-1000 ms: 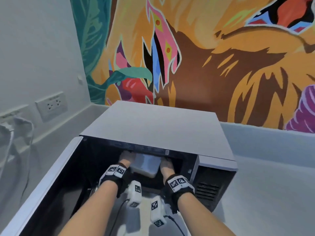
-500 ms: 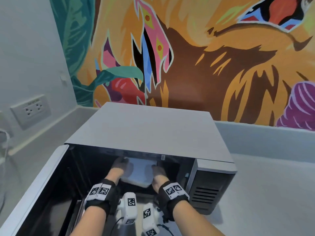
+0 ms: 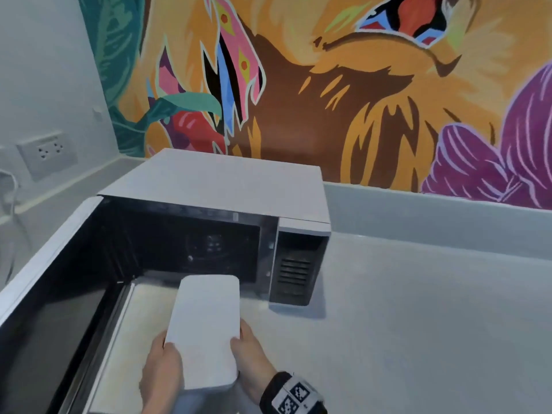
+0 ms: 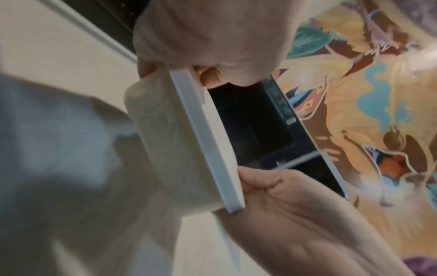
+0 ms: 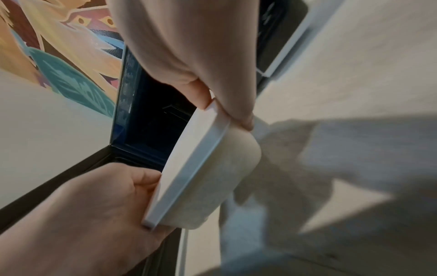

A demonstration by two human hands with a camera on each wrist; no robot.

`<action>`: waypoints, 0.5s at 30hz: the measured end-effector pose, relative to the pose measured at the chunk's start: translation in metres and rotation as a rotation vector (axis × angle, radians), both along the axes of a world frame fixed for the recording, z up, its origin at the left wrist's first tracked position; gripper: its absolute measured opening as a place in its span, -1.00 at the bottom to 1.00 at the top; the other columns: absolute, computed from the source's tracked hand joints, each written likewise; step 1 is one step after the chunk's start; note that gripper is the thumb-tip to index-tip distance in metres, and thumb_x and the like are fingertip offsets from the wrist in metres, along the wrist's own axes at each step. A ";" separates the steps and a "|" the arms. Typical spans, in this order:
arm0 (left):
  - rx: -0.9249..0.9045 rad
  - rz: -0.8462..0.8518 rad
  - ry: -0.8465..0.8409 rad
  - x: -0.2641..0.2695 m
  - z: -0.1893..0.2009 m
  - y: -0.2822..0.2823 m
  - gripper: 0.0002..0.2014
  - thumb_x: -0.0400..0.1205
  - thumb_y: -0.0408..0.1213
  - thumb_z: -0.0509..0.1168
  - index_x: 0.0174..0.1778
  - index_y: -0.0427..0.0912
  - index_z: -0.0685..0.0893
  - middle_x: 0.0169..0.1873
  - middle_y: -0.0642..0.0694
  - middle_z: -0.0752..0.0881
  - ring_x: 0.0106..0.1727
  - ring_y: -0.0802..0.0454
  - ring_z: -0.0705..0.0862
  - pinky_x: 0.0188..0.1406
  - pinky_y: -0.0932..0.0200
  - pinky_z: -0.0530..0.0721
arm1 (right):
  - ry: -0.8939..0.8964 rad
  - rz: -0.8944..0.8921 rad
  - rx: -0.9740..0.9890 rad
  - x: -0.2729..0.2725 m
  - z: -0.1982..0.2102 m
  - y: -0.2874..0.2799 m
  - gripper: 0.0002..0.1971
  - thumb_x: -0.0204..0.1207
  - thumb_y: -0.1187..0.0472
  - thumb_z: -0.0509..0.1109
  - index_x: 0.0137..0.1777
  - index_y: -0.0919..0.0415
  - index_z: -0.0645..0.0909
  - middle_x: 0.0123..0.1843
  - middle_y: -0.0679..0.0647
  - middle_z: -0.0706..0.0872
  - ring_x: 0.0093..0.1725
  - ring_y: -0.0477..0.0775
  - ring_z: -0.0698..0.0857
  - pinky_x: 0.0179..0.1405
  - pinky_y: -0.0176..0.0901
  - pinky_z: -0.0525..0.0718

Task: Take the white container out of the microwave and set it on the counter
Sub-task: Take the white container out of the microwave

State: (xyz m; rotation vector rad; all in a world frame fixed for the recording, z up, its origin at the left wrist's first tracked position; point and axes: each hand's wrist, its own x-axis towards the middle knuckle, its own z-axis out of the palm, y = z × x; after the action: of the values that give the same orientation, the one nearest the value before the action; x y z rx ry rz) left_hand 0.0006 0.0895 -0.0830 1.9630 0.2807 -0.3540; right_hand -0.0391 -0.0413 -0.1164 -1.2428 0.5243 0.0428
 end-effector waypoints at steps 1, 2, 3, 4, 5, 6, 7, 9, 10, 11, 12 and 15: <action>-0.020 0.032 0.023 -0.017 -0.008 -0.002 -0.59 0.79 -0.29 0.00 0.55 -0.08 0.51 0.46 -0.40 0.61 0.40 -0.43 0.57 0.49 -0.19 0.44 | 0.022 -0.016 0.018 -0.021 -0.004 -0.001 -0.46 0.49 0.29 0.23 0.47 -0.13 0.42 0.30 -0.03 0.76 0.22 0.05 0.77 0.24 0.11 0.73; -0.032 0.043 0.071 -0.032 -0.012 -0.002 -0.59 0.80 -0.34 0.02 0.56 -0.13 0.51 0.46 -0.45 0.59 0.41 -0.45 0.57 0.53 -0.20 0.45 | 0.040 -0.029 0.024 -0.042 -0.005 -0.001 -0.40 0.46 0.26 0.28 0.51 -0.11 0.38 0.33 -0.03 0.74 0.24 0.04 0.76 0.23 0.05 0.74; -0.078 0.034 0.047 -0.047 -0.030 -0.011 -0.59 0.79 -0.42 0.06 0.56 -0.22 0.52 0.47 -0.49 0.58 0.43 -0.47 0.56 0.57 -0.23 0.45 | 0.070 -0.051 0.012 -0.062 -0.007 -0.005 -0.35 0.44 0.27 0.30 0.55 -0.07 0.34 0.34 -0.02 0.72 0.24 0.03 0.74 0.20 -0.05 0.75; -0.089 0.019 0.090 -0.057 -0.056 -0.020 -0.56 0.75 -0.51 0.14 0.56 -0.24 0.53 0.48 -0.49 0.57 0.48 -0.49 0.52 0.60 -0.24 0.42 | 0.117 -0.079 -0.024 -0.082 -0.009 -0.011 -0.37 0.44 0.32 0.29 0.54 -0.01 0.37 0.31 0.00 0.72 0.21 0.00 0.73 0.11 -0.20 0.77; -0.036 -0.031 0.138 -0.066 -0.084 -0.030 -0.43 0.64 -0.61 0.23 0.57 -0.12 0.54 0.48 -0.45 0.59 0.54 -0.50 0.46 0.59 -0.27 0.40 | 0.164 -0.120 -0.057 -0.101 -0.009 -0.019 -0.44 0.48 0.39 0.23 0.48 0.03 0.43 0.23 0.03 0.73 0.13 -0.01 0.72 0.04 -0.31 0.75; 0.027 -0.070 0.142 -0.076 -0.098 -0.042 -0.20 0.48 -0.72 0.26 0.57 0.09 0.52 0.45 -0.40 0.63 0.57 -0.55 0.40 0.52 -0.33 0.41 | 0.224 -0.162 -0.103 -0.118 -0.012 -0.029 -0.50 0.52 0.43 0.18 0.43 0.06 0.48 0.21 0.09 0.73 0.09 0.02 0.71 0.05 -0.32 0.72; 0.064 -0.129 0.179 -0.086 -0.108 -0.053 -0.11 0.41 -0.75 0.21 0.53 0.21 0.53 0.41 -0.41 0.67 0.56 -0.57 0.40 0.46 -0.37 0.44 | 0.291 -0.208 -0.172 -0.135 -0.016 -0.041 -0.50 0.53 0.44 0.15 0.45 0.09 0.48 0.26 0.17 0.71 0.13 0.10 0.69 0.12 -0.27 0.67; -0.004 -0.190 0.194 -0.119 -0.092 -0.075 -0.43 0.55 -0.61 0.18 0.42 -0.04 0.67 0.35 -0.48 0.66 0.43 -0.45 0.58 0.48 -0.21 0.52 | 0.381 -0.267 -0.292 -0.166 -0.025 -0.066 -0.44 0.50 0.37 0.16 0.52 0.09 0.43 0.37 0.28 0.64 0.25 0.21 0.67 0.26 -0.17 0.61; -0.055 -0.217 0.198 -0.135 -0.069 -0.086 -0.54 0.60 -0.48 0.18 0.39 -0.17 0.70 0.37 -0.49 0.64 0.42 -0.39 0.61 0.52 -0.11 0.51 | 0.398 -0.304 -0.315 -0.180 -0.031 -0.080 -0.42 0.47 0.34 0.19 0.52 0.05 0.43 0.38 0.30 0.64 0.26 0.23 0.68 0.30 -0.13 0.62; -0.108 -0.249 0.199 -0.145 -0.048 -0.096 -0.55 0.61 -0.41 0.16 0.40 -0.21 0.70 0.40 -0.48 0.62 0.44 -0.35 0.60 0.55 -0.05 0.49 | 0.402 -0.330 -0.320 -0.193 -0.031 -0.091 -0.41 0.44 0.31 0.22 0.50 -0.02 0.46 0.38 0.30 0.65 0.24 0.24 0.69 0.34 -0.07 0.63; -0.145 -0.288 0.260 -0.157 -0.034 -0.111 -0.55 0.64 -0.40 0.15 0.44 -0.18 0.67 0.44 -0.45 0.60 0.47 -0.33 0.58 0.54 -0.02 0.49 | 0.386 -0.375 -0.329 -0.205 -0.032 -0.104 -0.41 0.40 0.29 0.24 0.46 -0.08 0.49 0.37 0.29 0.66 0.22 0.25 0.69 0.37 -0.01 0.63; -0.177 -0.501 0.264 -0.164 -0.028 -0.149 -0.51 0.69 -0.45 0.11 0.56 -0.10 0.53 0.52 -0.28 0.58 0.43 -0.22 0.58 0.42 0.05 0.52 | 0.297 -0.550 -0.283 -0.228 -0.027 -0.140 -0.43 0.33 0.33 0.27 0.41 0.12 0.55 0.22 0.25 0.75 0.14 0.28 0.74 0.24 0.18 0.70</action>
State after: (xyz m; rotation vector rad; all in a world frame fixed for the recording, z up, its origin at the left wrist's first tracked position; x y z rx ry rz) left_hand -0.1636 -0.0598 -0.1109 1.7918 -0.0813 -0.9343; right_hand -0.2667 -0.1809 -0.1431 -1.3346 1.1469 -0.3251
